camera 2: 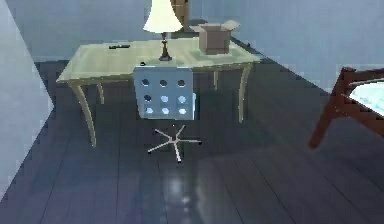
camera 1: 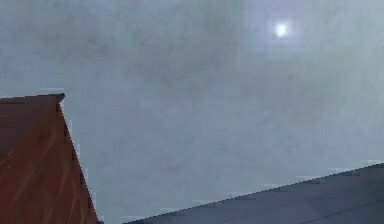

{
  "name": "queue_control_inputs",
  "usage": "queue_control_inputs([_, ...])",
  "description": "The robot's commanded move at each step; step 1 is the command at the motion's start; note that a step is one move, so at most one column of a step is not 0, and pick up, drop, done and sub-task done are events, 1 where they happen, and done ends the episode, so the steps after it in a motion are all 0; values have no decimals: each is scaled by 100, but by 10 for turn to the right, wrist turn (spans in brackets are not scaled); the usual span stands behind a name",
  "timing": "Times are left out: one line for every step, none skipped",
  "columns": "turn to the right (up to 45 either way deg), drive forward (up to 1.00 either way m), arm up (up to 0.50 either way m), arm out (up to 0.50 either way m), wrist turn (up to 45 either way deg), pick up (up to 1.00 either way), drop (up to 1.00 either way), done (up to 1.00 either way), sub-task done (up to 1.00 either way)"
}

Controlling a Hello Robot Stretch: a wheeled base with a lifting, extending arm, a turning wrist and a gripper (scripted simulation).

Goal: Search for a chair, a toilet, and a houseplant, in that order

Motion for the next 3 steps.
queue_control_inputs([450,0,0,0,0,0,0,0,0])
queue_control_inputs([300,0,0,0,0,0,0,0,0])
queue_control_inputs([0,5,0,0,0,0,0,0,0])
